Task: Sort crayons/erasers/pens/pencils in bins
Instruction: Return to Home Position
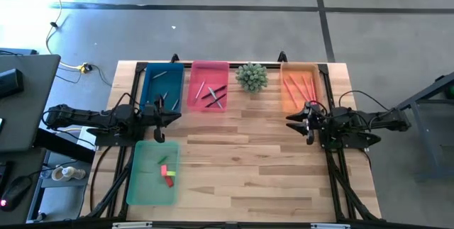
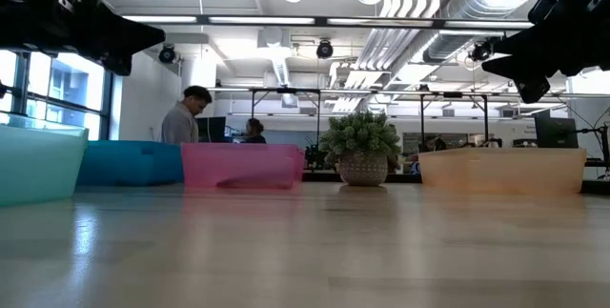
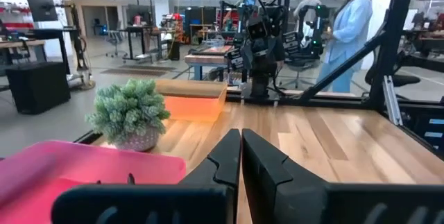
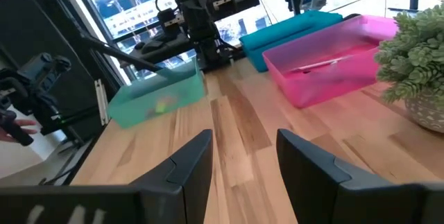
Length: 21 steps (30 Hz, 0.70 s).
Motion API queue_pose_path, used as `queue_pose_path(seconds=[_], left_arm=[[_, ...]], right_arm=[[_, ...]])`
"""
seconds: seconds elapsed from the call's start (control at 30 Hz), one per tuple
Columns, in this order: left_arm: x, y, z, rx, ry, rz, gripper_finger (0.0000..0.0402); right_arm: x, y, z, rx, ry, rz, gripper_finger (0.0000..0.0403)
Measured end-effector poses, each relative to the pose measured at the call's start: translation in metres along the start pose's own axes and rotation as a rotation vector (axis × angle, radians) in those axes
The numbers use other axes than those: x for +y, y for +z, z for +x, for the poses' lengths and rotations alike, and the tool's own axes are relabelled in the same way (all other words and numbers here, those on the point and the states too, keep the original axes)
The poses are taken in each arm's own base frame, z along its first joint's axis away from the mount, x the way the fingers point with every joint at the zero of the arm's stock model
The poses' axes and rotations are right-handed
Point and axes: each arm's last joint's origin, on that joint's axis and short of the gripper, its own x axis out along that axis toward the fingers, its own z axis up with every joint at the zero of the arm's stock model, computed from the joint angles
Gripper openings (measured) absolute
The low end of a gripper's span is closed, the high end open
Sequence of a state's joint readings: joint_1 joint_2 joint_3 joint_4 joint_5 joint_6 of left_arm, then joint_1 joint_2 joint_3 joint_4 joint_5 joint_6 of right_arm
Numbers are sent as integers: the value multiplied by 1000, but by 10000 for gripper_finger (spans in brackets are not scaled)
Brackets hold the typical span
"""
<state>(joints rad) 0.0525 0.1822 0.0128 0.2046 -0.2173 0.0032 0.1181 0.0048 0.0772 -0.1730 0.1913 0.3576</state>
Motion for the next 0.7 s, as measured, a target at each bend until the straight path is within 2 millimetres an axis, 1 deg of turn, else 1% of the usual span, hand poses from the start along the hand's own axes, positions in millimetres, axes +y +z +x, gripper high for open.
queue_pose_path(seconds=[0.3,0.7], left_arm=[[0,0,0,0,-1,-50,4],[0,0,0,0,-1,-52,5]], right_arm=[[0,0,0,0,-2,0,153],[0,0,0,0,-3,0,153]])
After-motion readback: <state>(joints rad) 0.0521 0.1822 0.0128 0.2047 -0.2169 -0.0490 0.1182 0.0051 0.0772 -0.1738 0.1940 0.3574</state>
